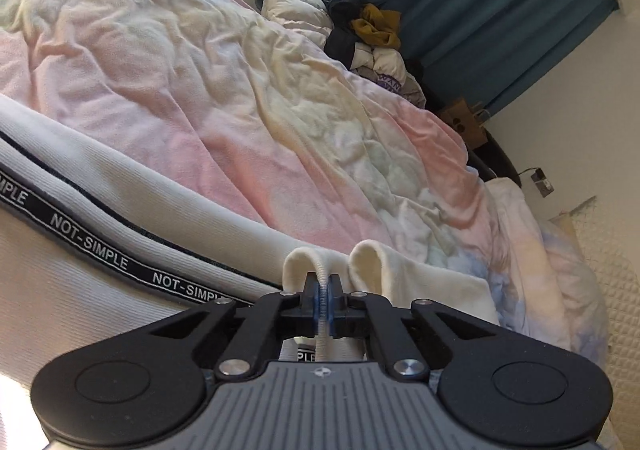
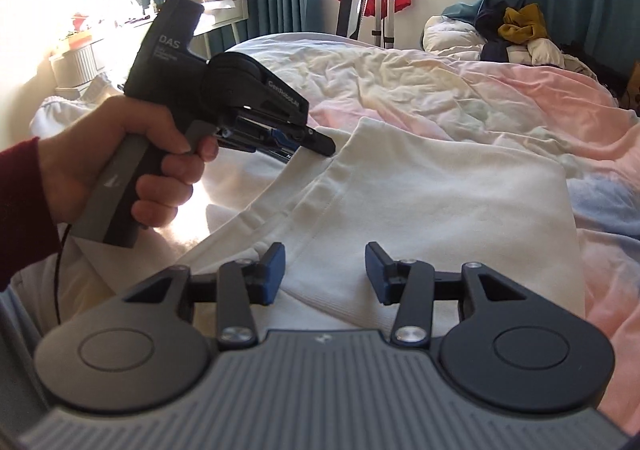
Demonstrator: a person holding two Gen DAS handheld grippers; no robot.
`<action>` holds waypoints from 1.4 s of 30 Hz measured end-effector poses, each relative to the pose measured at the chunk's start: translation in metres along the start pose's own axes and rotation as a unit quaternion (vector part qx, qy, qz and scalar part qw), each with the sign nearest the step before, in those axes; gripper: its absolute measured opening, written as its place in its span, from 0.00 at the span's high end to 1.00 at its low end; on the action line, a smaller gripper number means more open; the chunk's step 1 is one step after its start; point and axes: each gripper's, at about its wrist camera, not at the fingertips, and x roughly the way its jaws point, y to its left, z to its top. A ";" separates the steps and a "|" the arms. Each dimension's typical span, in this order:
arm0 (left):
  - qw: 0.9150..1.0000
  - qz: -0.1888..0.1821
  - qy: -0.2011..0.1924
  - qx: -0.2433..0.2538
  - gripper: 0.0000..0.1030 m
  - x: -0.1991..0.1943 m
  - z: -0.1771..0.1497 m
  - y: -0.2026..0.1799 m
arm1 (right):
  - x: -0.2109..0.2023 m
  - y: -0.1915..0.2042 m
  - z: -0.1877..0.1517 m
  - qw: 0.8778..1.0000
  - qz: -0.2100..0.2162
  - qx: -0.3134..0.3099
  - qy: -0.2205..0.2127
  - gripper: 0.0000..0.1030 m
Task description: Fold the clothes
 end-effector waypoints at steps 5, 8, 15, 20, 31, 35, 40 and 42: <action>1.000 0.005 -0.011 0.001 0.96 -0.004 0.007 0.007 | -0.004 0.008 0.002 0.999 0.022 -0.017 -0.030 0.55; 1.000 0.001 -0.006 0.004 0.93 -0.001 0.001 0.012 | -0.006 0.014 0.004 0.998 0.037 -0.033 -0.035 0.54; 0.998 -0.036 -0.050 -0.022 0.63 -0.044 -0.003 0.003 | -0.011 0.017 0.001 0.999 0.024 -0.044 -0.021 0.54; 0.997 -0.040 -0.057 -0.025 0.54 -0.072 -0.018 -0.009 | -0.011 0.012 0.000 0.999 0.028 -0.016 -0.015 0.52; 0.998 -0.070 -0.006 0.000 0.53 -0.059 -0.035 -0.018 | -0.017 0.022 0.001 0.997 0.077 0.029 -0.010 0.37; 0.997 -0.076 0.000 -0.003 0.52 -0.054 -0.034 -0.014 | -0.009 0.039 -0.003 0.998 0.054 -0.013 0.006 0.37; 0.997 -0.079 0.011 -0.013 0.50 -0.046 -0.030 -0.008 | 0.000 0.036 -0.003 0.997 0.068 0.011 0.033 0.38; 0.996 -0.089 0.012 -0.018 0.48 -0.046 -0.029 -0.008 | 0.001 0.029 -0.002 0.996 0.075 0.037 0.039 0.45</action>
